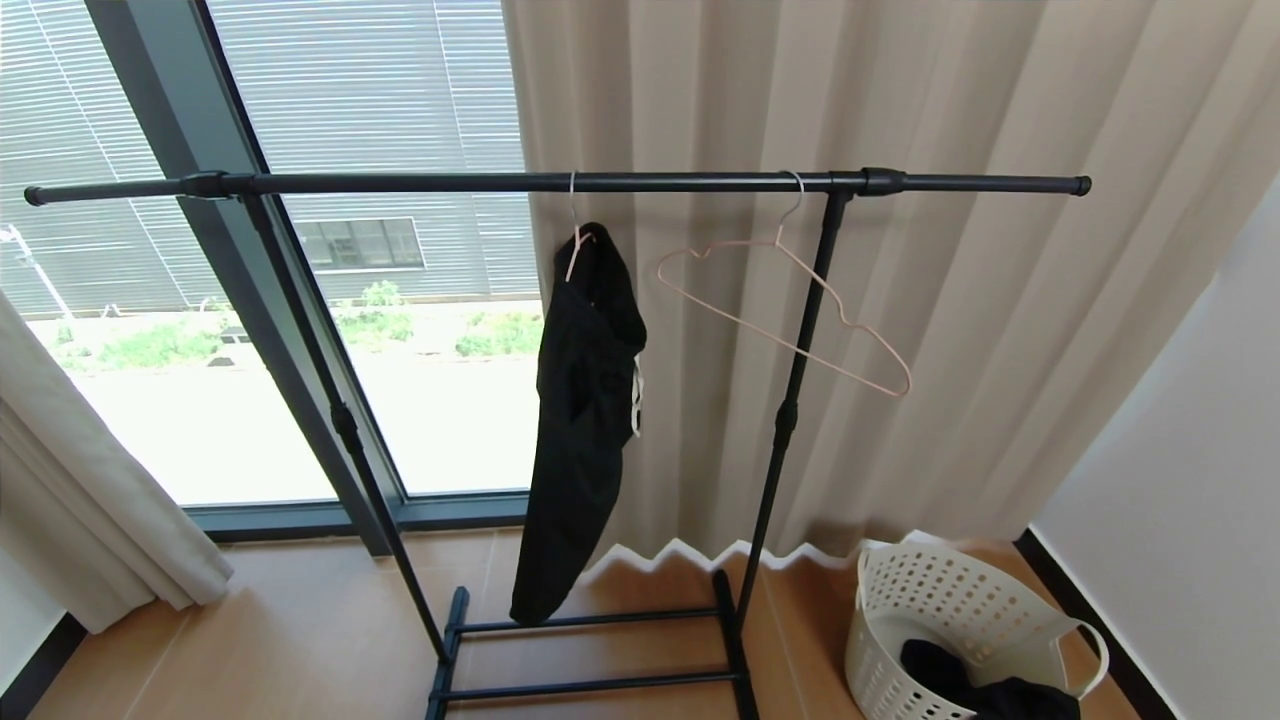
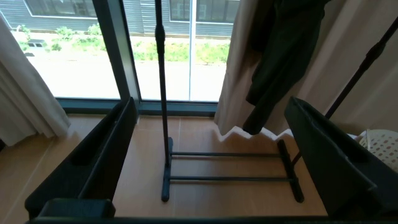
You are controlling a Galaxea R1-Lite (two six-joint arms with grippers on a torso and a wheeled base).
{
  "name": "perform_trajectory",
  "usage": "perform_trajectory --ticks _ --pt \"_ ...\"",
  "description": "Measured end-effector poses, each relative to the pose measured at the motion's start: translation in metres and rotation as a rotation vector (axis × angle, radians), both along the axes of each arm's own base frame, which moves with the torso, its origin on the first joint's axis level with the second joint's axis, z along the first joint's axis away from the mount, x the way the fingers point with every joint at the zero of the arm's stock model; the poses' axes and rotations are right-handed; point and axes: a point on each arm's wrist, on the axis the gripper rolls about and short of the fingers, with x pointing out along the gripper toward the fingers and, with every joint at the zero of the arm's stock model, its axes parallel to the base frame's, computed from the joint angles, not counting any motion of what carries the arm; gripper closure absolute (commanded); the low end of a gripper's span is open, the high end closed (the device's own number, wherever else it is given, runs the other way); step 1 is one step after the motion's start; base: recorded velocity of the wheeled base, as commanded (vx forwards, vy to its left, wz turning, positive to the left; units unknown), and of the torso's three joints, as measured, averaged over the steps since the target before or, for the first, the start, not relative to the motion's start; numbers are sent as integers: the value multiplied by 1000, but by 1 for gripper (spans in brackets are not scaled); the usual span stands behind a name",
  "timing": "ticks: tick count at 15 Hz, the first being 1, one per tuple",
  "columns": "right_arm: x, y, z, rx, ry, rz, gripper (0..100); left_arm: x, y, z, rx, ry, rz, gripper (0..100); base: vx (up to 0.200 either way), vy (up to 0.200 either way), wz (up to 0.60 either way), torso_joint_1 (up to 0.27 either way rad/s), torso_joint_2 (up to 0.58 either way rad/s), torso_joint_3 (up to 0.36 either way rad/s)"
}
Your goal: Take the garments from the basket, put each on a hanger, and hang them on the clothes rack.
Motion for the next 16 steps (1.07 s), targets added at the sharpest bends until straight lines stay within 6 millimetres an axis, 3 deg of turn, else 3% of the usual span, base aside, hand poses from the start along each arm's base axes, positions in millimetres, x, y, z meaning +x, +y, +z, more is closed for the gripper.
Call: perform_trajectory --ticks 16 --pt "0 0 0 2 0 0 0 0 0 0 -2 -1 0 0 0 0 0 -196 501 302"
